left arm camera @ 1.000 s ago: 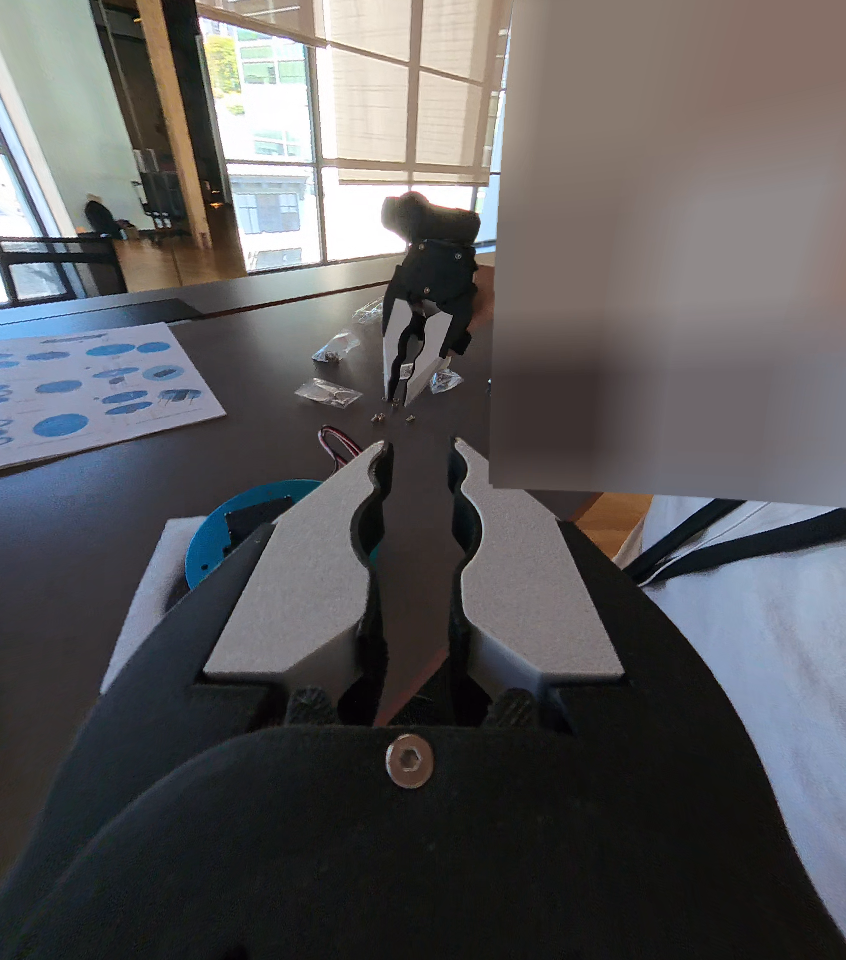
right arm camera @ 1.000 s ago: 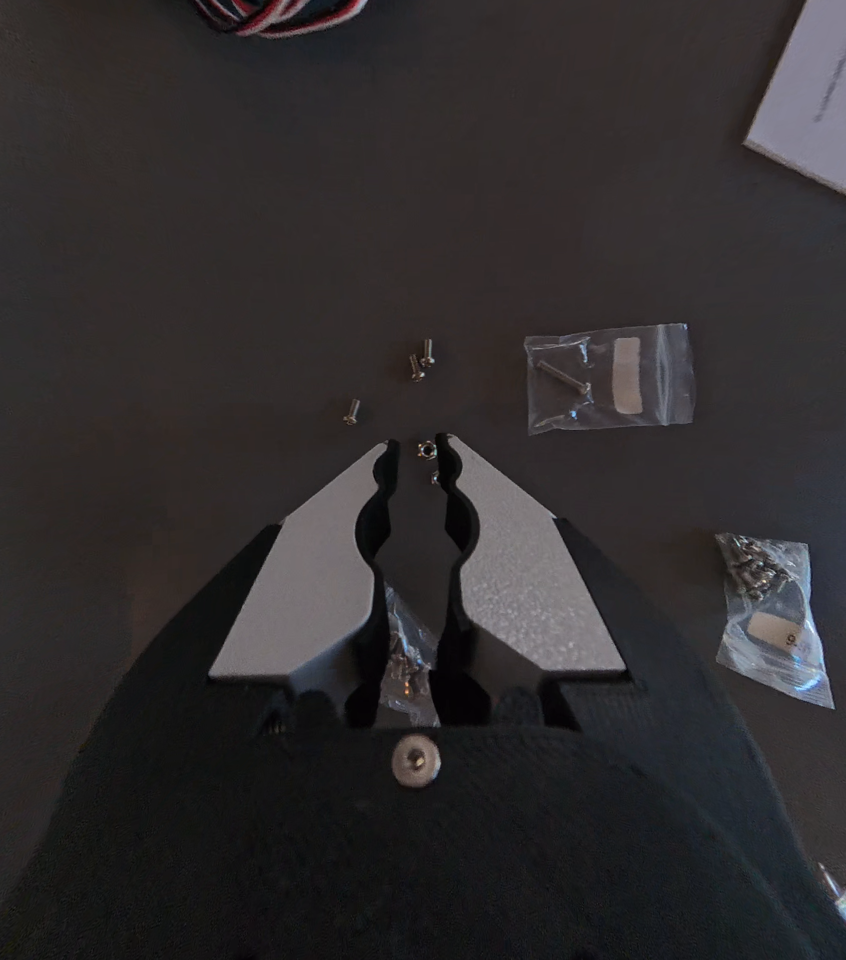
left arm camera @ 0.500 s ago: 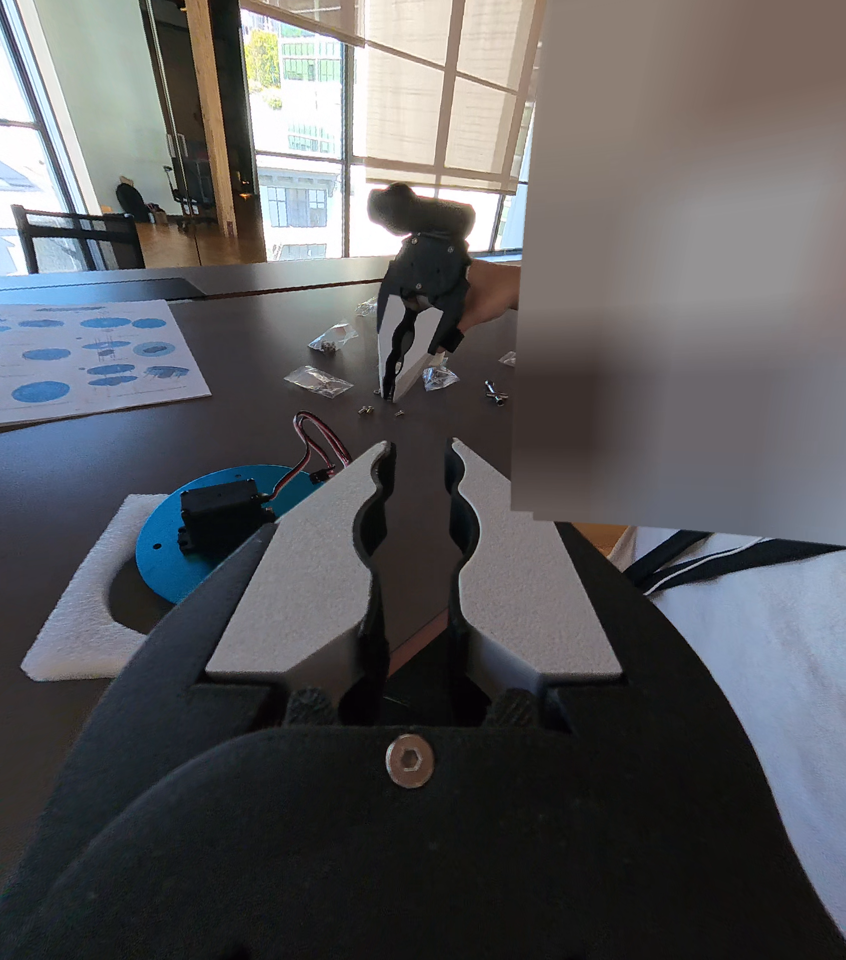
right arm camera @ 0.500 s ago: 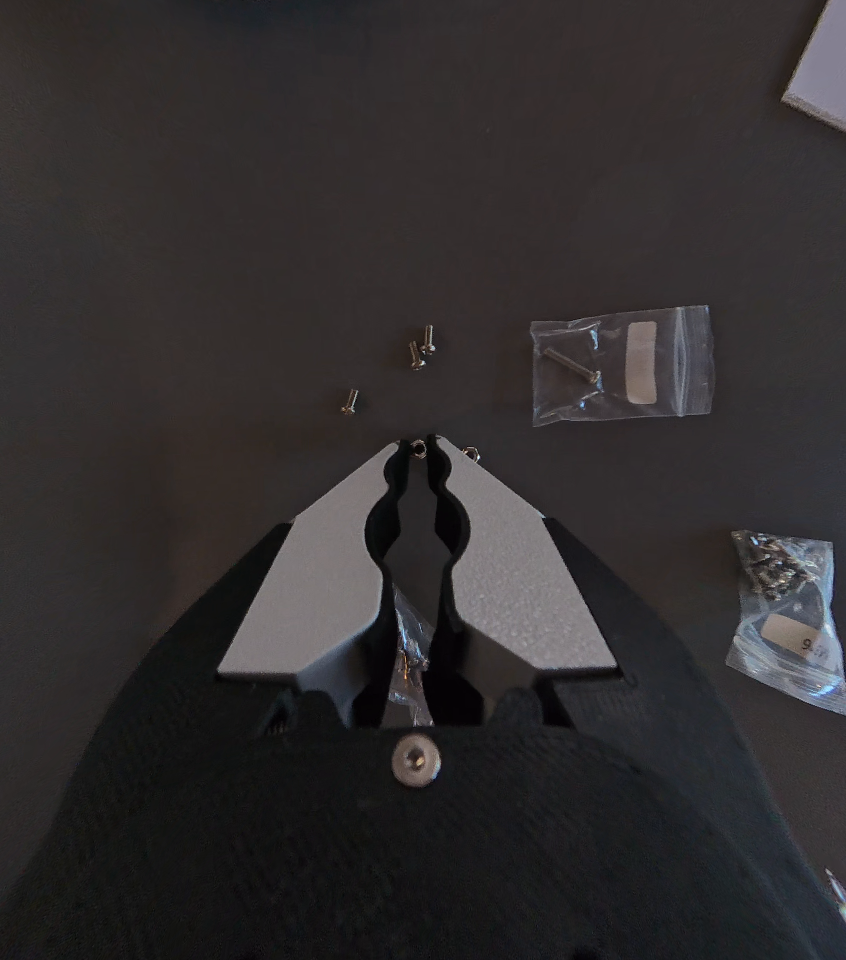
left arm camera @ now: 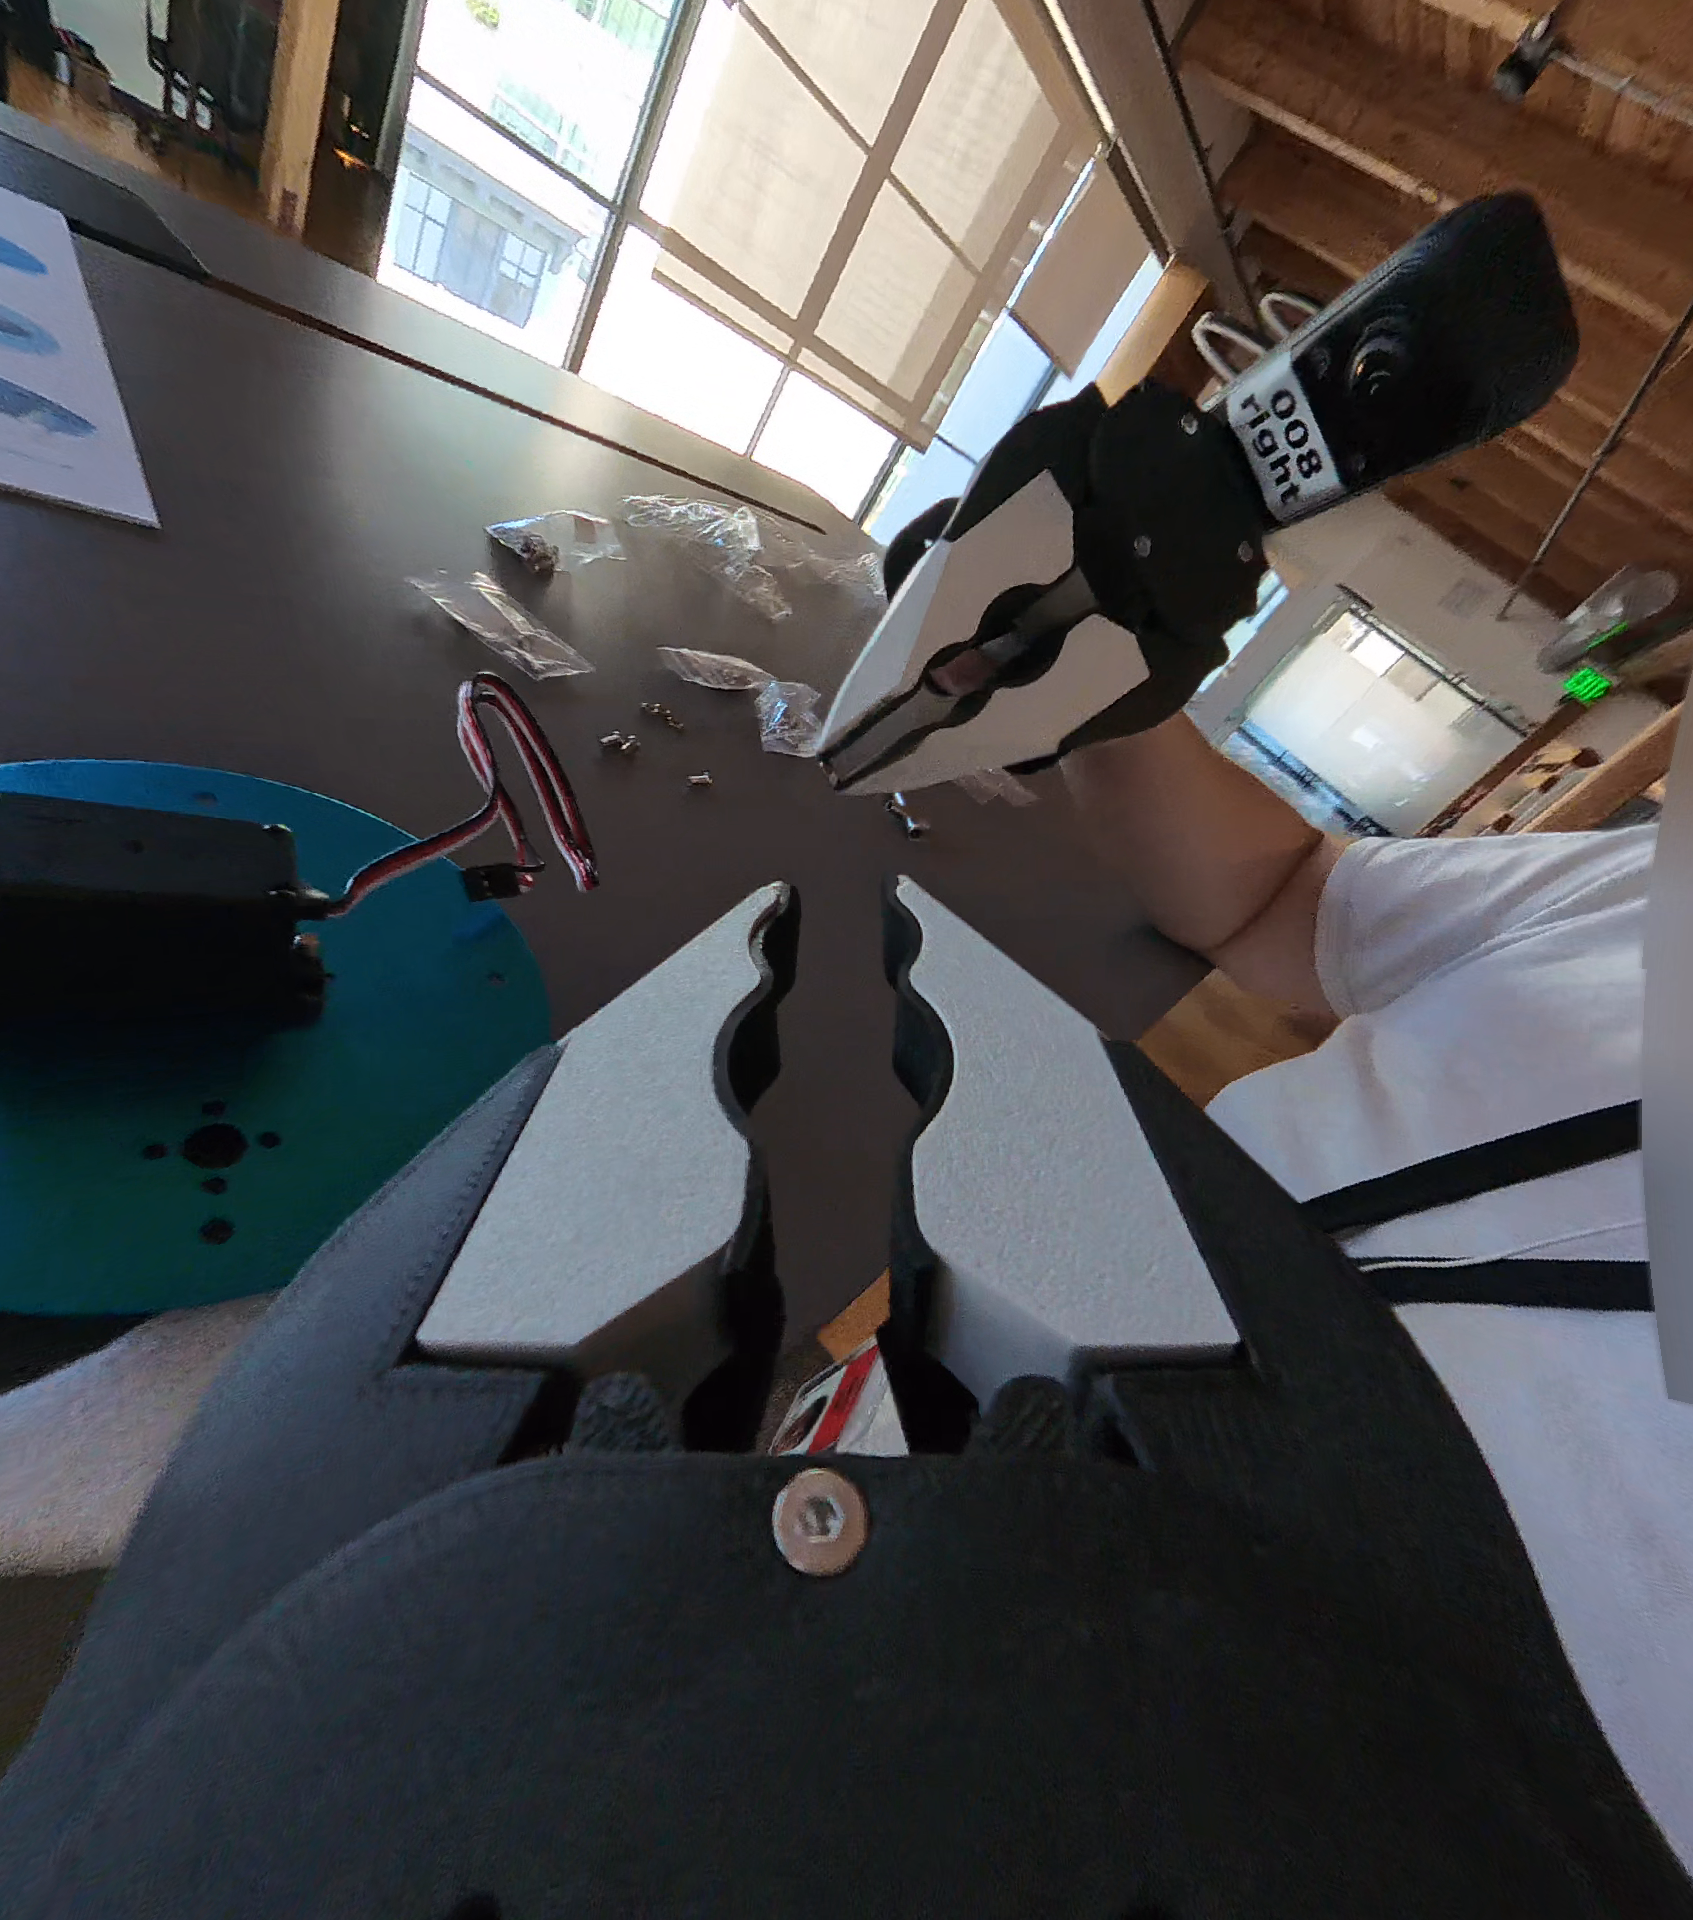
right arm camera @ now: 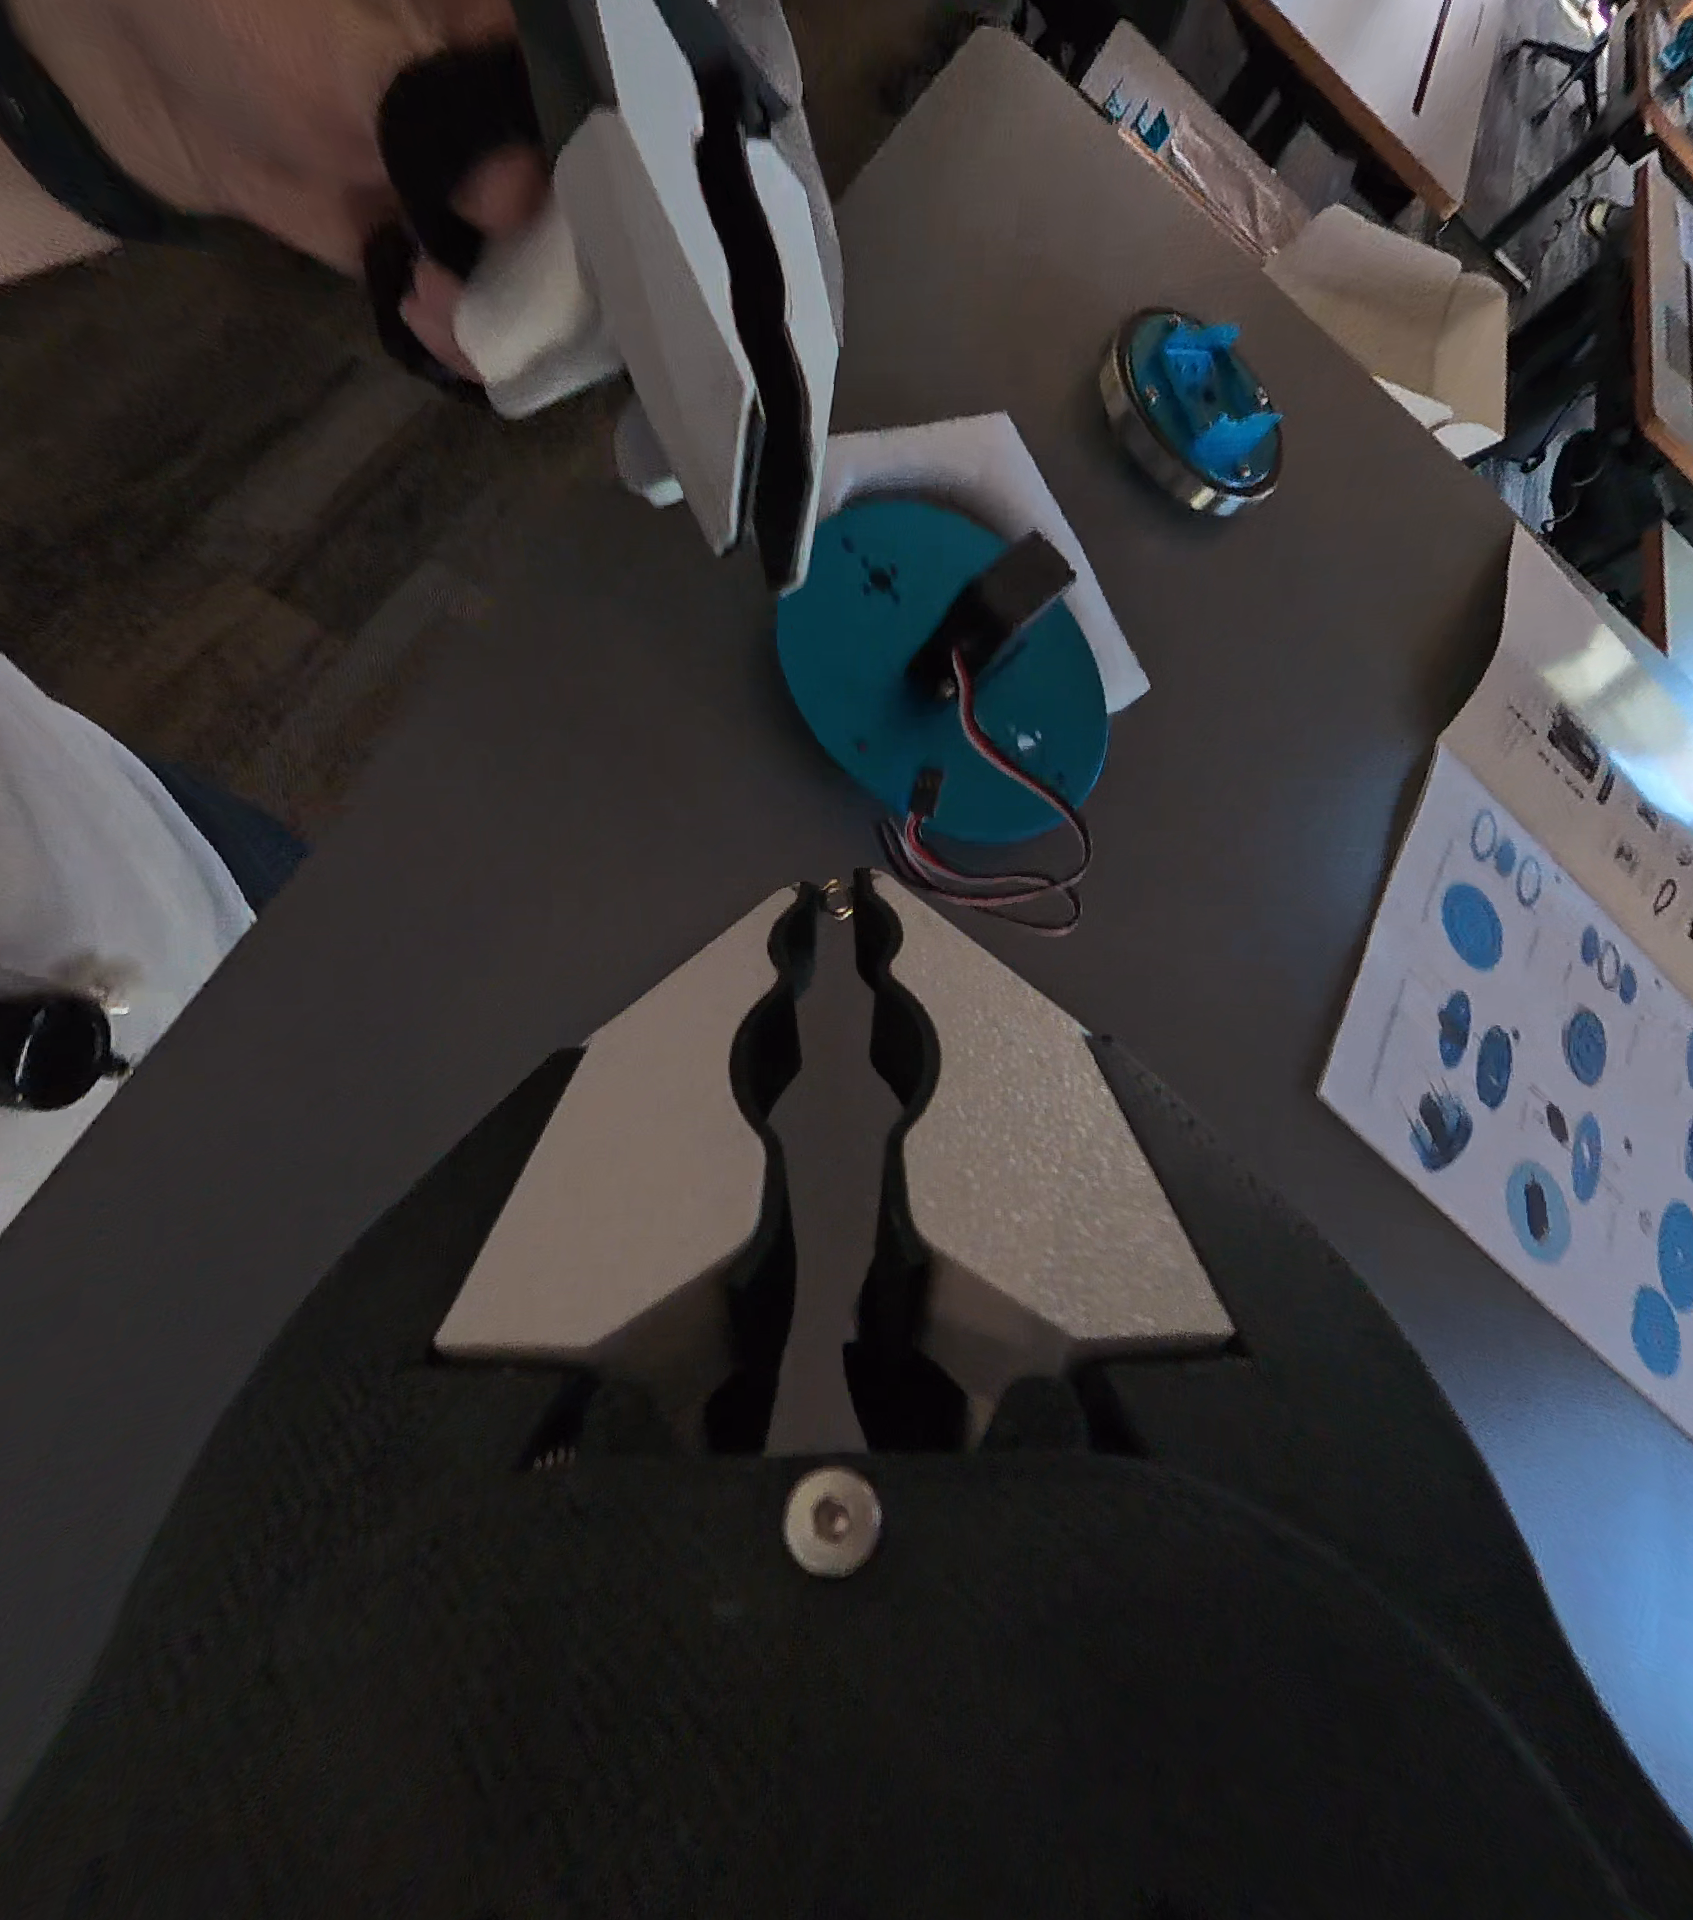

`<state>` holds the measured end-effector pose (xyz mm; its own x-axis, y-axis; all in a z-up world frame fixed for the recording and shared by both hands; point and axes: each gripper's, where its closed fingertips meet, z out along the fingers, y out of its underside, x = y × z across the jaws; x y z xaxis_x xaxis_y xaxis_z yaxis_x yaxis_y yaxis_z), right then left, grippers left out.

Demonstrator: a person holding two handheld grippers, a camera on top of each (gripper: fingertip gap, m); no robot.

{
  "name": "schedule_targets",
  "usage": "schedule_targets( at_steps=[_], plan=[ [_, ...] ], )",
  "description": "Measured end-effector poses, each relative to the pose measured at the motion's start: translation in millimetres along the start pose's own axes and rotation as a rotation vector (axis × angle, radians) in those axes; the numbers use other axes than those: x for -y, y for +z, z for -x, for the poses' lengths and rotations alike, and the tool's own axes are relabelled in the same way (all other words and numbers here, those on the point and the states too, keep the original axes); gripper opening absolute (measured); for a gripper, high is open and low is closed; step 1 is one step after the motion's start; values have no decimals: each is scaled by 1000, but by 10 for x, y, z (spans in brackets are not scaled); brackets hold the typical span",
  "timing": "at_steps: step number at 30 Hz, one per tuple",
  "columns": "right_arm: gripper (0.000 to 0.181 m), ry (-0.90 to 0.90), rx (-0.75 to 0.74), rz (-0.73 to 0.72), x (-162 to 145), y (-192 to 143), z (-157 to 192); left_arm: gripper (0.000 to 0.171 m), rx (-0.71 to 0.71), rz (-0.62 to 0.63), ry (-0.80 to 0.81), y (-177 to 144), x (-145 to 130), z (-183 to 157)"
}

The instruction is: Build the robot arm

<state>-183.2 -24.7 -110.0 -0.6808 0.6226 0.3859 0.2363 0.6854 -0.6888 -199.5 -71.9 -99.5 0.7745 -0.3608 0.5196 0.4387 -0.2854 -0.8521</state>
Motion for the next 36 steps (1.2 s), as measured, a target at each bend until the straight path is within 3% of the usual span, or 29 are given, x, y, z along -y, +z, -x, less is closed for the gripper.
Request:
schedule_targets(
  at_steps=[9,14,21,25,36],
  plan=[
    [6,-41,61,3,112,315,-218,13,161,-7,30,-226,-57,263],
    [6,-85,140,45,152,471,-368,13,215,56,71,-314,-203,350],
    [6,-78,278,185,80,711,-683,13,179,103,123,-337,-230,375],
    [6,-57,391,246,-6,814,-645,13,167,134,161,-378,-216,411],
    [5,33,667,223,32,974,-331,14,178,120,203,-515,-145,515]
  ],
)
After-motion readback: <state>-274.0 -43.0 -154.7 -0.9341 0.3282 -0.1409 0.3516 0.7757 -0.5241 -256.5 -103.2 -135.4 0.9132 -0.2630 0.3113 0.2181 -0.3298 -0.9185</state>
